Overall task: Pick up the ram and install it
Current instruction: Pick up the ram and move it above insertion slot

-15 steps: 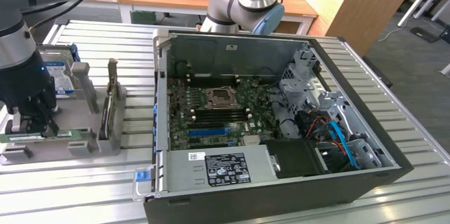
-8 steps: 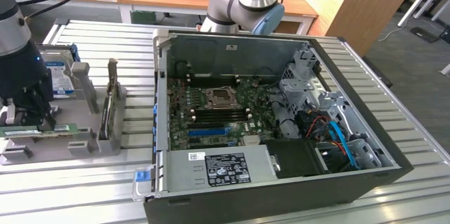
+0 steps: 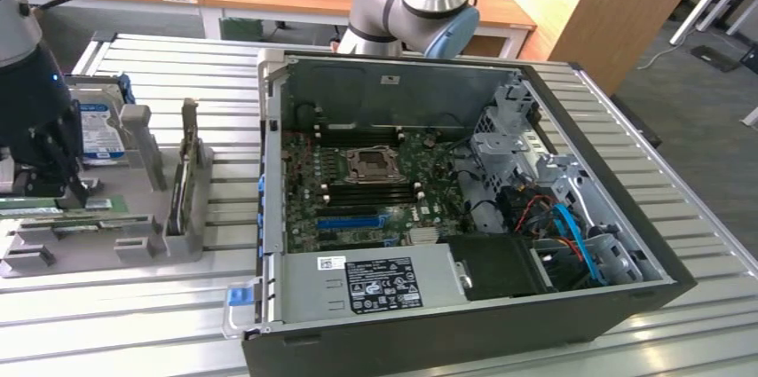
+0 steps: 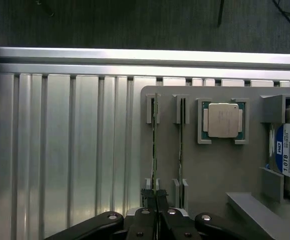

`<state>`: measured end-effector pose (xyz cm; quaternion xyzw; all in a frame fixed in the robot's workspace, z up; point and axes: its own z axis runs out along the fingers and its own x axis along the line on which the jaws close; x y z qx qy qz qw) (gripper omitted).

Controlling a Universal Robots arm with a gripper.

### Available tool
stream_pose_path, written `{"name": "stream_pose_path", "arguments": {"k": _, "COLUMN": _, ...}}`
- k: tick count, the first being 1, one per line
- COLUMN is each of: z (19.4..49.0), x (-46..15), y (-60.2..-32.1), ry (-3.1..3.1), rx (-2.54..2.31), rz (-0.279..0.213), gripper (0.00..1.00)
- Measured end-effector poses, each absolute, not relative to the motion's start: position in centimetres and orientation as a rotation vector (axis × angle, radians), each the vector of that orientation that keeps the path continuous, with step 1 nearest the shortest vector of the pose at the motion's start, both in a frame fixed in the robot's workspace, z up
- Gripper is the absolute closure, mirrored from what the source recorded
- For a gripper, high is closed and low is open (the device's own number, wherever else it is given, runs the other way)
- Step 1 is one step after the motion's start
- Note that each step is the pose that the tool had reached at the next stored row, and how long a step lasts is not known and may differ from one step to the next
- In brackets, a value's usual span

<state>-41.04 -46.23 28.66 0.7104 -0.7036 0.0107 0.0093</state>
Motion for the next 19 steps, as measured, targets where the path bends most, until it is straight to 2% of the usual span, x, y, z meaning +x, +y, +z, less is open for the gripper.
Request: {"name": "stream_pose_path", "arguments": {"k": 19, "z": 34.3, "x": -40.9, "y": -46.2, "ry": -2.198, "rx": 2.219, "rz": 0.034, "gripper": 0.88}}
